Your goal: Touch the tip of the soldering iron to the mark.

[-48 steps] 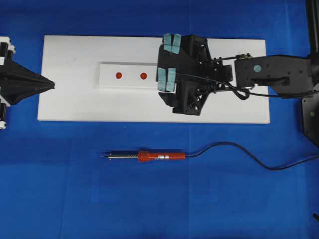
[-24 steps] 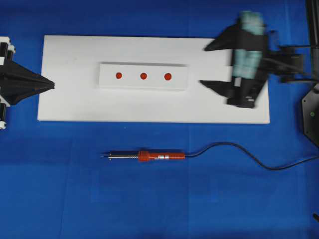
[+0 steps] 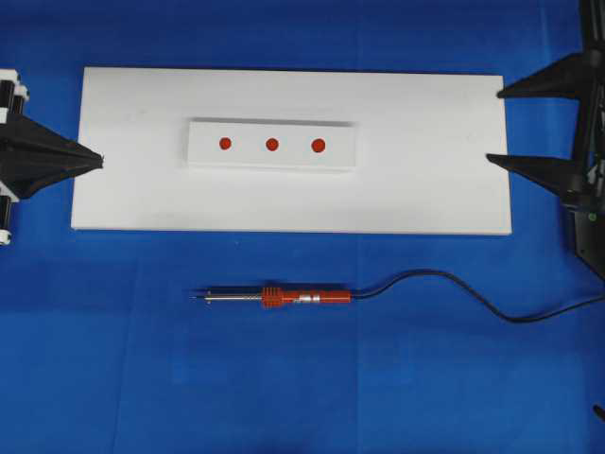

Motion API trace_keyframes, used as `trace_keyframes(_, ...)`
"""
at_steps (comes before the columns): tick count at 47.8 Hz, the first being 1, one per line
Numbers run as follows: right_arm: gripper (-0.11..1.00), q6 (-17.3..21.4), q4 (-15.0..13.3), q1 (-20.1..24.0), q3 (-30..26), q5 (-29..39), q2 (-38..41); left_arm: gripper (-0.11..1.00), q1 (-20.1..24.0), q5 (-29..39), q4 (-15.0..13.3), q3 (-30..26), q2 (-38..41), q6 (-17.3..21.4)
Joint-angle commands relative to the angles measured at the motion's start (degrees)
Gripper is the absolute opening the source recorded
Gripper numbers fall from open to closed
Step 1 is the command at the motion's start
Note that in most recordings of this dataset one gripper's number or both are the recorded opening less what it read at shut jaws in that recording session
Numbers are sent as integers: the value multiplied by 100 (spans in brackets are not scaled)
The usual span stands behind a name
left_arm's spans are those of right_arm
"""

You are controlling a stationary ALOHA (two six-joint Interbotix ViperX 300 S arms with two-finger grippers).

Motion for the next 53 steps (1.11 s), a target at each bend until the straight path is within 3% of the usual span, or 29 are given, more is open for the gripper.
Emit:
trace_keyframes(1, 83, 18, 62, -26, 211, -237, -246, 0, 0, -105, 0, -62, 18, -9)
trace_keyframes(17, 80, 26, 334, -123, 896, -826, -554, 0, 0, -167, 0, -53, 18, -9)
trace_keyframes(53, 80, 26, 352, -123, 932, -949, -483, 0, 0, -176, 9, -53, 62, -9)
